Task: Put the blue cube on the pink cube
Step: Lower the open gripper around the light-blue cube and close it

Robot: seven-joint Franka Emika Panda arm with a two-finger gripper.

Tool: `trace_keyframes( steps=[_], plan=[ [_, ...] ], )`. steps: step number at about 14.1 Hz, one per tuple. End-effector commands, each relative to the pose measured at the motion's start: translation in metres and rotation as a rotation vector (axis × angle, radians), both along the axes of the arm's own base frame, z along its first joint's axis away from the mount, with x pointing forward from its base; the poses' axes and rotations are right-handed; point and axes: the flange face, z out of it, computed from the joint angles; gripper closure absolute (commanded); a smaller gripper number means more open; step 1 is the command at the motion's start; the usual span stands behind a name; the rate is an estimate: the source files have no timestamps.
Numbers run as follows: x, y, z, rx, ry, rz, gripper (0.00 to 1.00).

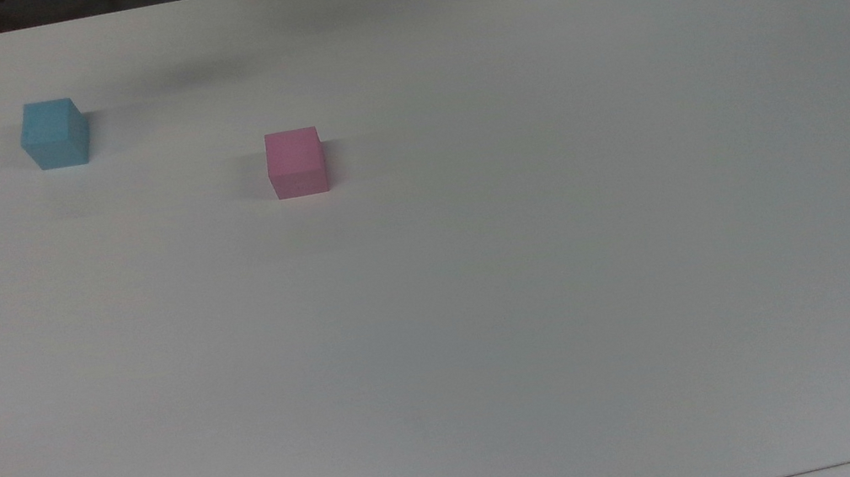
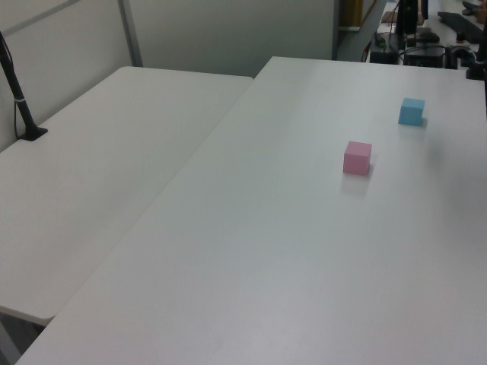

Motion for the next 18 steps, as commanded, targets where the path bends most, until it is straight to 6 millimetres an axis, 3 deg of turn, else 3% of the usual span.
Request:
trace_keyframes(
  steps=[1,4,8,13,18],
  plan=[
    [-0.016,-0.037,-0.051,-0.005,-0.016,-0.009,0.0],
    [-0.027,-0.066,-0.106,-0.017,-0.094,-0.048,0.0],
    [-0.029,-0.087,-0.156,-0.034,-0.103,-0.072,0.0],
    [-0.027,-0.102,-0.193,-0.039,-0.074,-0.092,0.0],
    [-0.019,-0.102,-0.218,-0.042,-0.068,-0.086,0.0]
  ],
)
